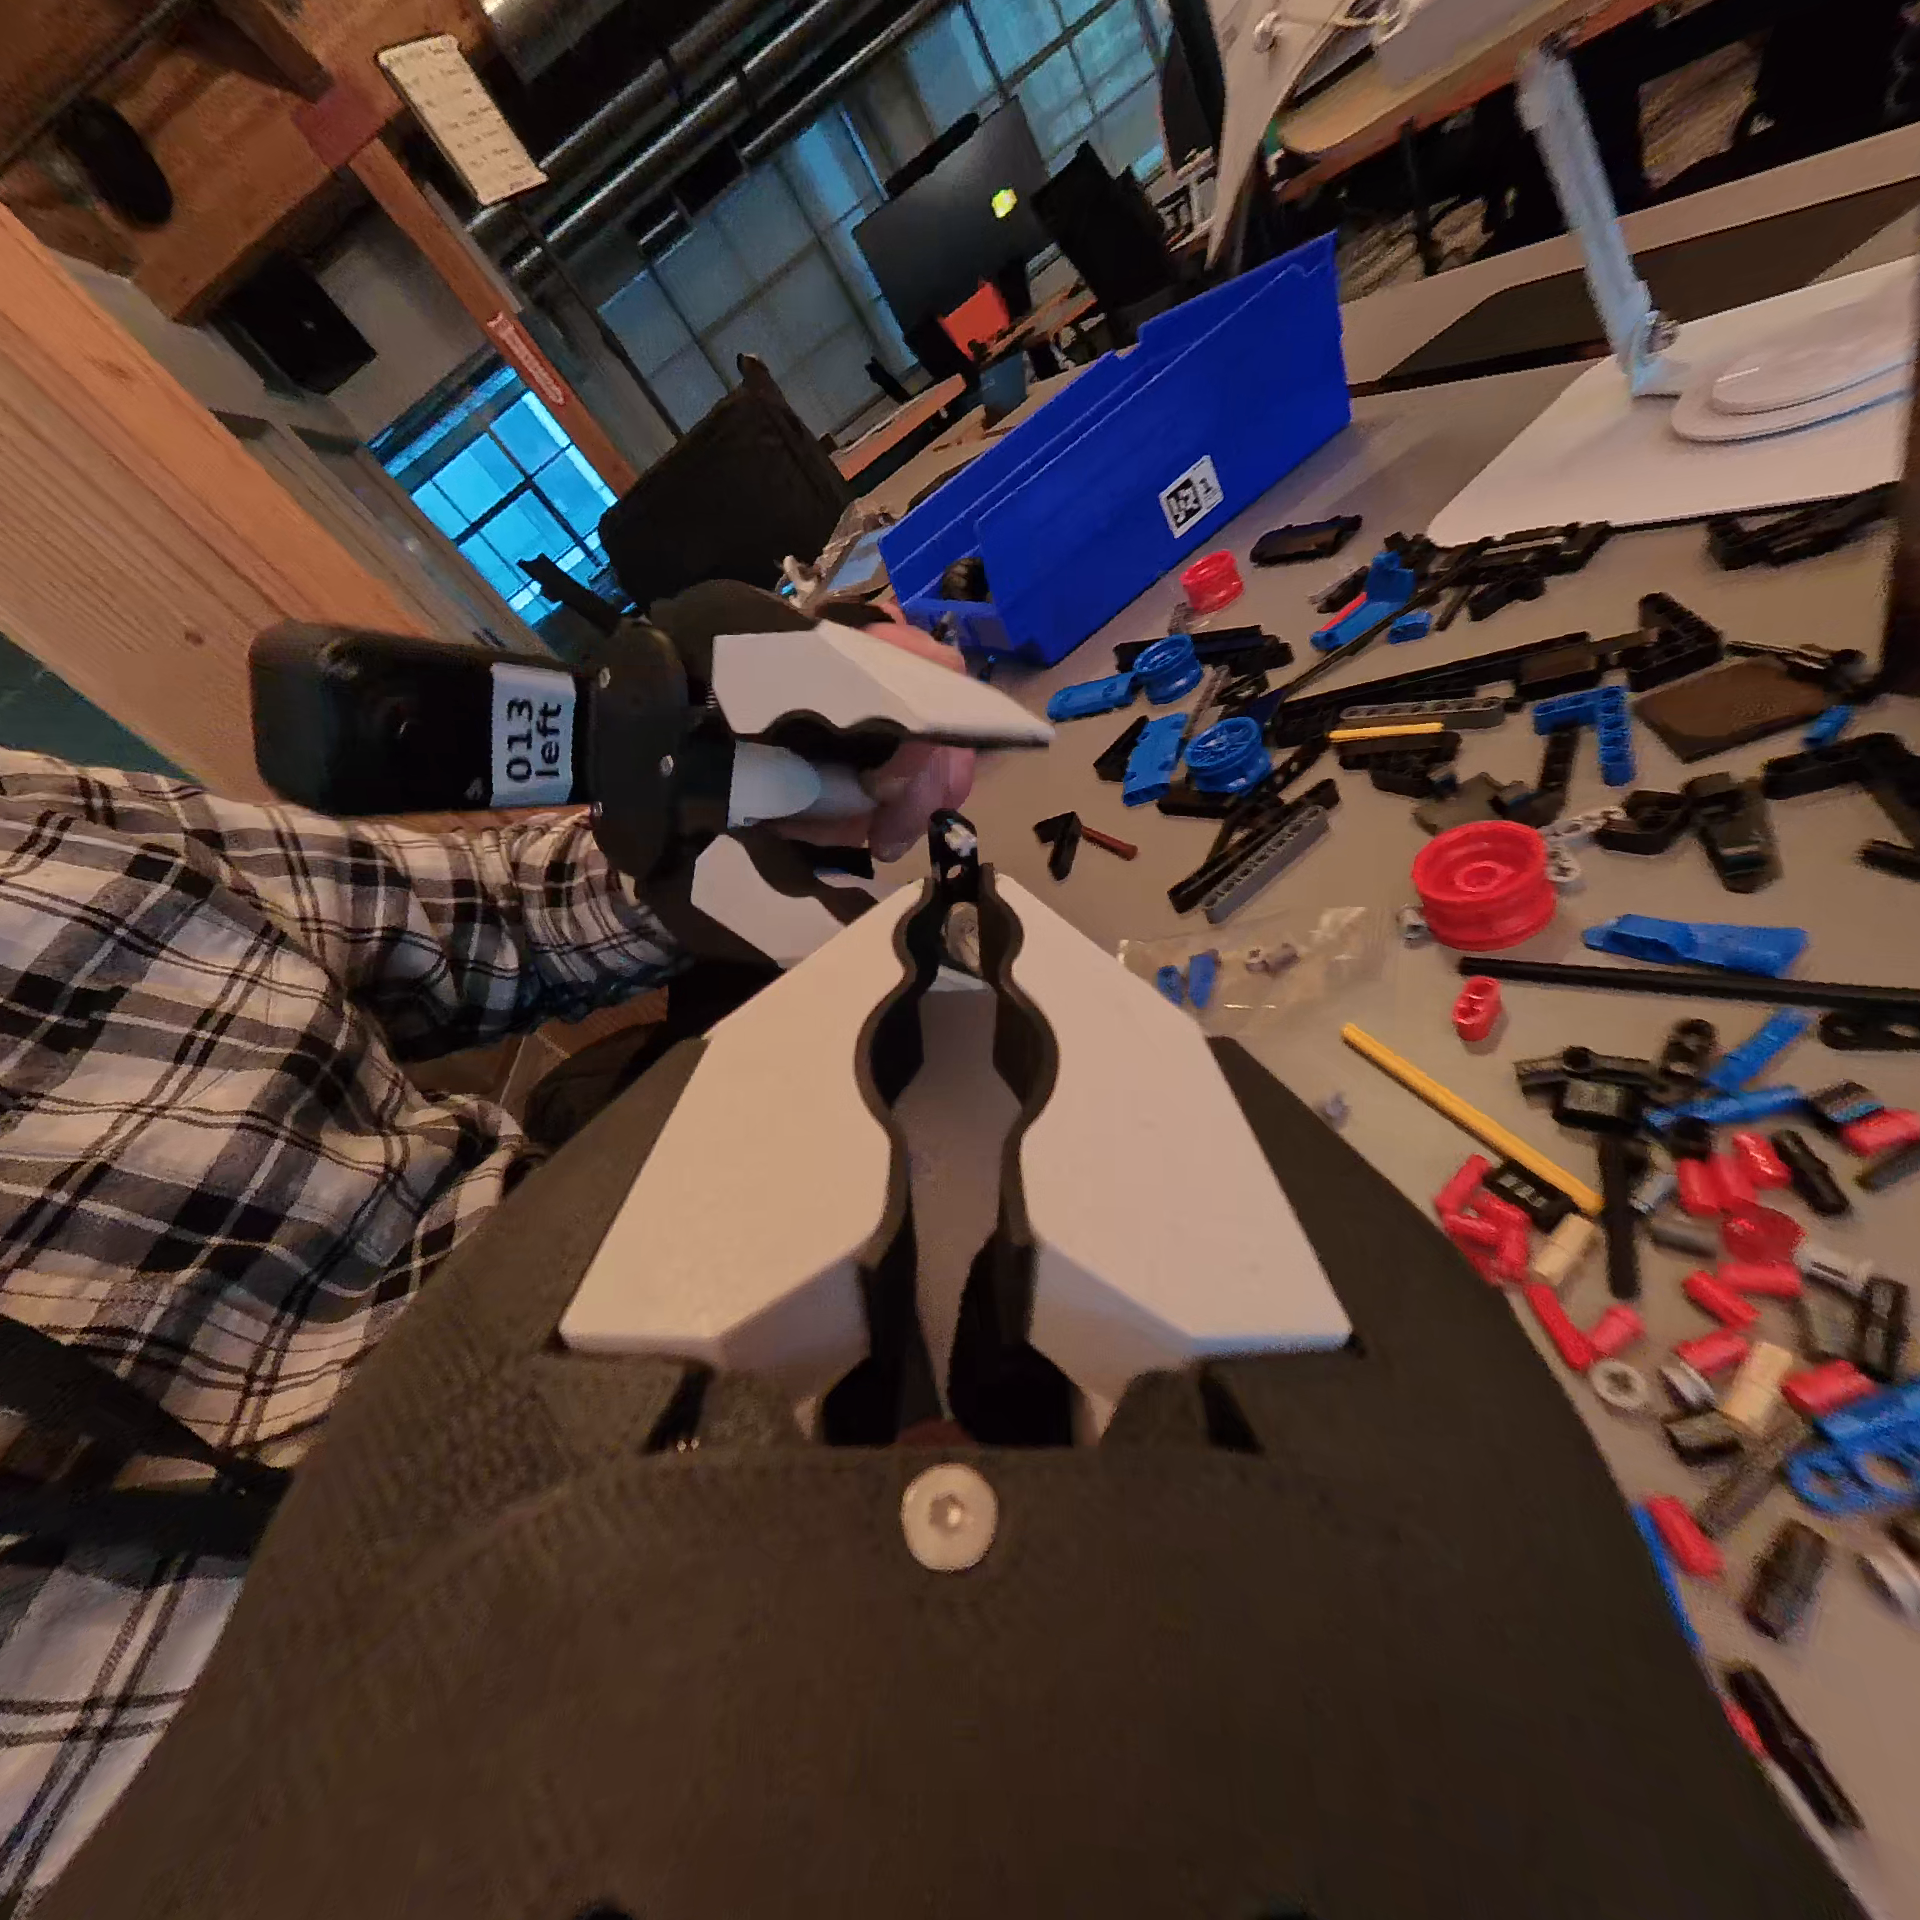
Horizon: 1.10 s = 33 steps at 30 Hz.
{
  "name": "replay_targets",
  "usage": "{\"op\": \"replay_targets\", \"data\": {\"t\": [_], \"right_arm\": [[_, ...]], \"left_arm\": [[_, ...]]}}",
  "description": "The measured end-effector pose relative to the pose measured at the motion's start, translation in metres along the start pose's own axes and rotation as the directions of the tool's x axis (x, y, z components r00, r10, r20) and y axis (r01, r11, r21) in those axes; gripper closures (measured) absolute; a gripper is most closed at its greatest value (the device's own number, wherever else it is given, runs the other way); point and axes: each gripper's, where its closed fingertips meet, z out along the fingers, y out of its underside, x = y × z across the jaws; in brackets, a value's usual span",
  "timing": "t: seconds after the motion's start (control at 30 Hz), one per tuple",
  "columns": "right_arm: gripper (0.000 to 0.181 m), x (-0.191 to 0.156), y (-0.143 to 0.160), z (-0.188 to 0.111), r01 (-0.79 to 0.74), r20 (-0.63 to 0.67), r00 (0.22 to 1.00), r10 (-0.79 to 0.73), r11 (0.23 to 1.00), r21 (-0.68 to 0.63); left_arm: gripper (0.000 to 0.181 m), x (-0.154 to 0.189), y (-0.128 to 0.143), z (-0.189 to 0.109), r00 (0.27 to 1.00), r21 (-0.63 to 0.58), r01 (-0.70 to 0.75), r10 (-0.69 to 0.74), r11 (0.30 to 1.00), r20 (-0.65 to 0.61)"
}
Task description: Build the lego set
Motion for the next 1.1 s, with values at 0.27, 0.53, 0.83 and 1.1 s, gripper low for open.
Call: {"op": "replay_targets", "data": {"t": [0.27, 0.53, 0.83, 1.1], "right_arm": [[0.176, 0.021, -0.001, -0.029, -0.003, -0.077, 0.997, 0.006, 0.999, 0.037], [0.175, 0.024, 0.005, -0.028, -0.008, -0.073, 0.997, 0.01, 0.999, 0.032], [0.175, 0.027, 0.007, -0.029, -0.003, -0.079, 0.997, 0.005, 1.0, 0.022], [0.175, 0.026, 0.01, -0.027, 0.013, -0.092, 0.996, -0.013, 1.0, 0.0]], "left_arm": [[0.171, 0.071, 0.045, 0.019, 0.922, -0.206, 0.002, -0.081, 0.979, -0.378], [0.179, 0.082, 0.052, 0.029, 0.91, -0.252, -0.062, -0.048, 0.966, -0.411], [0.18, 0.094, 0.047, 0.015, 0.877, -0.143, -0.381, 0.309, 0.913, -0.367], [0.181, 0.098, 0.046, 0.001, 0.874, -0.11, -0.39, 0.329, 0.914, -0.358]]}}
